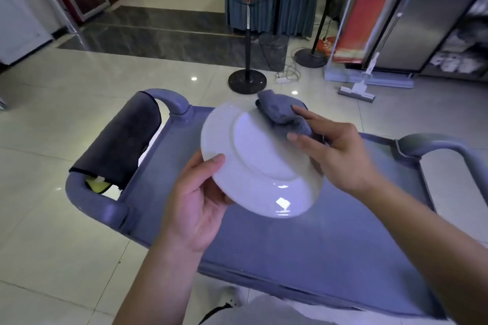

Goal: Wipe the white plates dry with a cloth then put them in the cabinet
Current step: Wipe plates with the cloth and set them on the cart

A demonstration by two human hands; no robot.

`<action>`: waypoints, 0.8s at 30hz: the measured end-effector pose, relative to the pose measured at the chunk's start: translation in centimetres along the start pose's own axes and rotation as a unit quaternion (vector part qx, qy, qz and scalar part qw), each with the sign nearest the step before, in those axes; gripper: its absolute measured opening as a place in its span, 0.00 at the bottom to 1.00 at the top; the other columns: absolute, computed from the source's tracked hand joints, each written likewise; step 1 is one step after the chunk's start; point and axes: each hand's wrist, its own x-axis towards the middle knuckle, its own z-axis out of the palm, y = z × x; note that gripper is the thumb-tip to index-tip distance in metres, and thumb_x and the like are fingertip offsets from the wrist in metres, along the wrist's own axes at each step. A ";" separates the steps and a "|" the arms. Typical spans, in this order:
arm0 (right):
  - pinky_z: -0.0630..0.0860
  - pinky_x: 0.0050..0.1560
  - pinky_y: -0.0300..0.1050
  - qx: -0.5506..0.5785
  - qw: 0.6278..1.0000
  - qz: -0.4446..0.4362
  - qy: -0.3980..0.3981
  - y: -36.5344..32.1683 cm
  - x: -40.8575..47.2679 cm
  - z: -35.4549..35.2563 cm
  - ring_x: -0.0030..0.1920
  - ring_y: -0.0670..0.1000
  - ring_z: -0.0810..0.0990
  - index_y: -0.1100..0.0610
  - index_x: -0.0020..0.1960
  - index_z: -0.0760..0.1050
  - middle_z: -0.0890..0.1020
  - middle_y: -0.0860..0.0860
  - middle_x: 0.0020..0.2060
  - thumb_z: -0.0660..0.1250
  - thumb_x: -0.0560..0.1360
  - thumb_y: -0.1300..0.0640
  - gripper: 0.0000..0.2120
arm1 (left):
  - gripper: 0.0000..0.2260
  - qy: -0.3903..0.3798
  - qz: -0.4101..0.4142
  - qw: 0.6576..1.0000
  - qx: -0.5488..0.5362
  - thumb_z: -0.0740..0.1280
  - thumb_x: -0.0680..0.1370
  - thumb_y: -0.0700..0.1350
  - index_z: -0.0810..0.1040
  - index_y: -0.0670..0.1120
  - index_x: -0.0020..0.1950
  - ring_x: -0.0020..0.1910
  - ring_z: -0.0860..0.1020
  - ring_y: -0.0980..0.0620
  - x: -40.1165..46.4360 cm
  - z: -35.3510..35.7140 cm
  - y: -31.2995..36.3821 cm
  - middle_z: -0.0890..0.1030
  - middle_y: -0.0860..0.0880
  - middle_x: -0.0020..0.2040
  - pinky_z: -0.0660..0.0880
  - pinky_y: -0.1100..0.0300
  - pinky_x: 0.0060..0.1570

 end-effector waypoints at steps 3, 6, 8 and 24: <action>0.70 0.53 0.33 0.058 0.992 0.054 0.101 1.2 -1.1 2.5 0.62 0.32 0.74 0.60 0.41 0.83 0.85 0.43 0.51 0.72 0.77 0.61 0.07 | 0.14 0.005 0.023 1.000 -0.010 0.66 0.74 0.41 0.84 0.46 0.58 0.51 0.84 0.51 1.4 -0.6 0.0 0.85 0.47 0.54 0.82 0.58 0.42; 0.72 0.44 0.33 0.125 0.970 0.094 0.187 1.8 -3.4 6.2 0.44 0.37 0.75 0.51 0.45 0.85 0.80 0.40 0.44 0.68 0.79 0.61 0.10 | 0.13 0.005 0.026 0.999 0.022 0.67 0.74 0.40 0.83 0.48 0.57 0.52 0.83 0.49 2.6 -0.7 -0.6 0.85 0.47 0.54 0.82 0.54 0.42; 0.69 0.41 0.37 0.117 0.966 0.117 0.200 1.7 -5.0 8.4 0.44 0.42 0.70 0.52 0.48 0.84 0.75 0.41 0.44 0.68 0.80 0.56 0.06 | 0.13 0.005 0.029 0.999 0.043 0.68 0.73 0.40 0.84 0.48 0.56 0.49 0.83 0.49 3.2 -1.0 -0.9 0.85 0.47 0.52 0.82 0.52 0.42; 0.81 0.54 0.56 0.117 0.925 0.316 0.174 -1.4 -9.8 5.8 0.53 0.55 0.85 0.54 0.50 0.87 0.87 0.55 0.50 0.70 0.73 0.55 0.09 | 0.17 0.027 -0.023 0.999 -0.023 0.69 0.74 0.39 0.82 0.51 0.62 0.55 0.82 0.49 5.4 -4.2 -1.4 0.84 0.48 0.58 0.80 0.45 0.52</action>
